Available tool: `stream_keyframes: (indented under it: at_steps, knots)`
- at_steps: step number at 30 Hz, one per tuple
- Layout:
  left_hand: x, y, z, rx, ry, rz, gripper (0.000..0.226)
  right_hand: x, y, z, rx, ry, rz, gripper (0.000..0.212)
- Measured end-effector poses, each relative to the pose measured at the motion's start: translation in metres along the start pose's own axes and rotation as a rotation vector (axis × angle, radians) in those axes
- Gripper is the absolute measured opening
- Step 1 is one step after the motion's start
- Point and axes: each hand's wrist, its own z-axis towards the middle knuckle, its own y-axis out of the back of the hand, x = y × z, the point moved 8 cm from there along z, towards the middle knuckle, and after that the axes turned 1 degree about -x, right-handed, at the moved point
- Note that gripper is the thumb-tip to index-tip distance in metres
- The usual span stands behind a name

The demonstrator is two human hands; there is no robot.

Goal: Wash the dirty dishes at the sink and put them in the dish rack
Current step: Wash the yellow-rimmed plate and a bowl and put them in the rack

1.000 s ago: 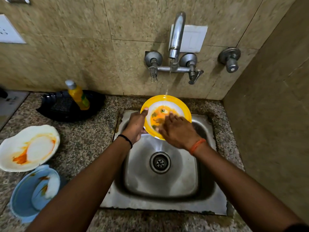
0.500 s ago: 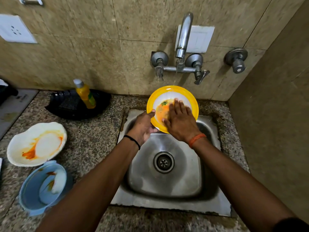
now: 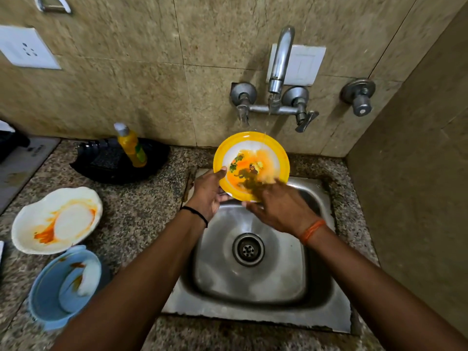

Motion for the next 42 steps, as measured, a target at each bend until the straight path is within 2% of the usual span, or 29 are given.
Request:
stream_keyframes:
  at_steps: [2,4,6,8,10,12,14,16,18,19,21,24,27,31,33,38,40,42]
  knots:
    - [0.007,-0.006,-0.003,0.000,0.030,0.004,0.024,0.017,0.000,-0.001,0.032,0.033,0.251,0.049]
    - [0.017,-0.017,-0.010,0.034,0.067,0.004,0.014,0.020,-0.006,0.011,0.040,0.037,0.302,0.052]
    - [0.025,-0.024,-0.013,0.060,0.093,-0.010,0.014,0.004,-0.015,0.031,0.054,-0.008,0.202,0.061]
    - [0.022,-0.026,-0.017,0.059,0.067,0.001,0.013,-0.023,-0.018,0.042,0.048,-0.106,0.111,0.080]
    - [0.013,-0.023,-0.013,0.025,0.041,0.030,0.025,-0.037,-0.011,0.041,0.029,-0.175,0.051,0.096]
    - [0.005,-0.016,-0.010,-0.011,0.013,0.052,0.027,-0.024,-0.009,0.027,0.055,-0.161,-0.020,0.099]
    - [-0.002,-0.008,-0.005,-0.047,-0.012,0.048,0.025,-0.006,-0.008,0.008,0.079,-0.106,-0.021,0.082]
    - [-0.002,-0.004,-0.003,-0.039,-0.015,0.064,0.026,0.006,-0.008,-0.005,0.090,-0.064,0.120,0.054]
    - [0.000,-0.007,-0.006,-0.010,0.006,0.073,0.025,0.012,-0.004,-0.004,0.118,-0.007,0.316,0.042]
    - [0.002,-0.011,-0.008,0.005,0.020,0.068,0.022,0.013,-0.003,0.000,0.122,0.023,0.362,0.043]
    - [0.002,-0.017,-0.012,0.039,0.029,0.076,0.018,0.004,-0.009,0.013,0.080,0.046,0.291,0.053]
    - [-0.001,-0.020,-0.012,0.063,-0.005,0.128,0.025,-0.034,-0.017,0.033,0.006,-0.114,0.141,0.071]
    - [-0.005,-0.017,-0.012,0.040,-0.025,0.142,0.029,-0.032,-0.015,0.027,0.044,-0.199,0.003,0.073]
    - [-0.008,0.001,-0.006,-0.018,-0.029,0.113,0.030,0.009,-0.009,-0.004,0.036,-0.058,0.165,0.058]
    - [-0.005,0.005,-0.007,-0.015,-0.006,0.123,0.029,0.006,-0.006,-0.007,-0.001,-0.009,0.142,0.049]
    - [-0.013,0.008,-0.009,-0.003,0.016,0.111,0.033,-0.027,0.016,0.003,-0.295,0.080,0.007,0.026]
    - [-0.016,0.008,-0.008,0.006,0.021,0.134,0.028,-0.035,0.023,0.010,-0.297,0.121,0.085,0.028]
    - [-0.026,0.012,-0.004,-0.061,-0.108,0.299,0.023,-0.042,0.030,0.019,-0.224,0.105,0.286,0.025]
